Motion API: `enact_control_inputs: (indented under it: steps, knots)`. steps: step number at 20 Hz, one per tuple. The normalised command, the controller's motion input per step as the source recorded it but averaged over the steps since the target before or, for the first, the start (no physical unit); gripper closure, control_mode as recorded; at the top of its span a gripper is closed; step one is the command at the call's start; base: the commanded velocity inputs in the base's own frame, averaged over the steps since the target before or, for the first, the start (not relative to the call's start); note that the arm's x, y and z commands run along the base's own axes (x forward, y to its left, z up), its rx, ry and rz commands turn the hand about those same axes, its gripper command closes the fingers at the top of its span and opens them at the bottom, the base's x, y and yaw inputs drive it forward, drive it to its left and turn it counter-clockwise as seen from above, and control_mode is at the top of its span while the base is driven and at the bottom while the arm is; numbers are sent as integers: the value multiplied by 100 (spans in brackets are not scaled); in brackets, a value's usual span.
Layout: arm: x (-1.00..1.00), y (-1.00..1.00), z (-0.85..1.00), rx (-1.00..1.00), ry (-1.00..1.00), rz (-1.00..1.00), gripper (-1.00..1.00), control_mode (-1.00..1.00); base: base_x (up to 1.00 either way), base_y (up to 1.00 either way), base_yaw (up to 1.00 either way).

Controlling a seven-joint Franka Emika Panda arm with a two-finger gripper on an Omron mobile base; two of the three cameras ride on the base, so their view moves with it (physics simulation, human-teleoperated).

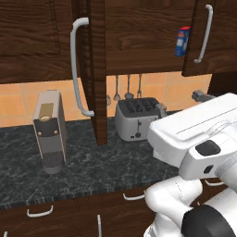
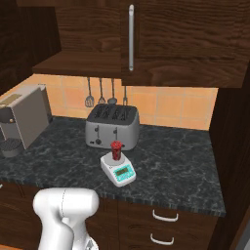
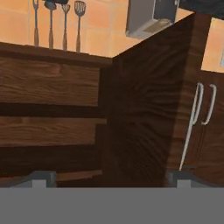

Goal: Pick the yogurt and place it on the digital scale for weighing, and close the cabinet.

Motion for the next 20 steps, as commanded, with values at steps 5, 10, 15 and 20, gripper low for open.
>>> enact_control_inputs:
  steps: [5, 10, 15, 20]
  knots:
    - [-16, 100, -26, 9, 0, -1, -100, -100, 0, 0, 0]
    - [-15, 89, -1, 0, 0, -8, -100, -100, 0, 0, 0]
    - [0, 68, -18, 0, 0, -19, -100, -100, 0, 0, 0]
    - [38, 26, -29, 0, 2, -22, -100, -100, 0, 0, 0]
